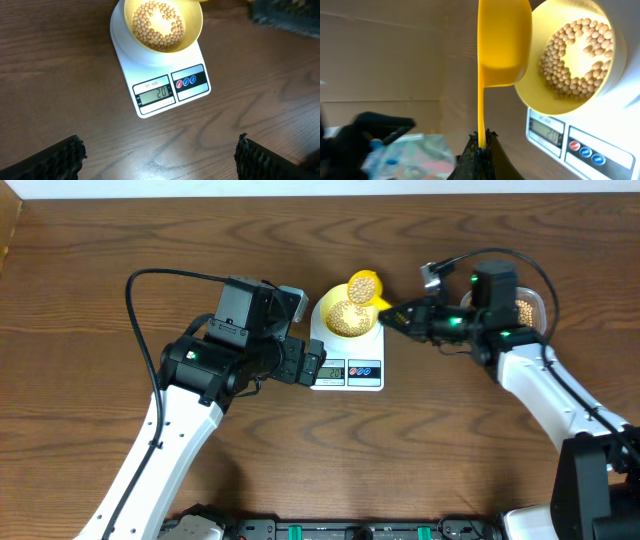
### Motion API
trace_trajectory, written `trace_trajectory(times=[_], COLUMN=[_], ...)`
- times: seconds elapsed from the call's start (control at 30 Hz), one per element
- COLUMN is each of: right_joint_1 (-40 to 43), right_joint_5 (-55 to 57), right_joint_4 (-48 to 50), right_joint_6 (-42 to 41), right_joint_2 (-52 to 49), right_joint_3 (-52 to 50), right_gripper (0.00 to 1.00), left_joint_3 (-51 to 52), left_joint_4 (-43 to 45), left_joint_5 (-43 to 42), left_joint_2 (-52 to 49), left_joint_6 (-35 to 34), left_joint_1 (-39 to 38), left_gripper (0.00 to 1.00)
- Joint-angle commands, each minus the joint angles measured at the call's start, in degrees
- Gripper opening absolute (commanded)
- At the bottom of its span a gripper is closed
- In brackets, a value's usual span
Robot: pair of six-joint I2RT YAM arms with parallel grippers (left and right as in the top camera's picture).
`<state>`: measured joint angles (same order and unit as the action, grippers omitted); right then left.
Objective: Scoop item into bowl and weigh 50g on scale
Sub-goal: 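Carry the filled scoop left over the yellow bowl on the scale, then tip the scoop with the right gripper to pour soybeans into the bowl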
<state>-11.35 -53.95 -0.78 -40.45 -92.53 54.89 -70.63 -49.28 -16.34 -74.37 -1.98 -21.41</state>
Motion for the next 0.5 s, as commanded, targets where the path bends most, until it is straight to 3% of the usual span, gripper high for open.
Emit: trace_trajectory(times=[0.0, 0.13, 0.47], right_joint_1=[-2.3, -4.1, -10.2], right_joint_5=[8.3, 12.7, 28.0], right_joint_4=[0.1, -2.1, -20.2], right_joint_6=[4.9, 9.0, 23.5], right_joint_2=[-0.3, -0.2, 0.0], right_joint_3=[0.3, 1.0, 11.2], right_gripper=[0.01, 0.01, 0.01], left_joint_3=[-1.6, -1.6, -1.6], left_joint_4=[-0.1, -0.1, -0.1], left_joint_5=[0.4, 0.4, 0.4], left_joint_2=[0.5, 0.5, 0.5], left_joint_6=[-0.7, -0.7, -0.7], left_joint_1=[0.2, 0.2, 0.2], left_gripper=[0.98, 0.98, 0.98])
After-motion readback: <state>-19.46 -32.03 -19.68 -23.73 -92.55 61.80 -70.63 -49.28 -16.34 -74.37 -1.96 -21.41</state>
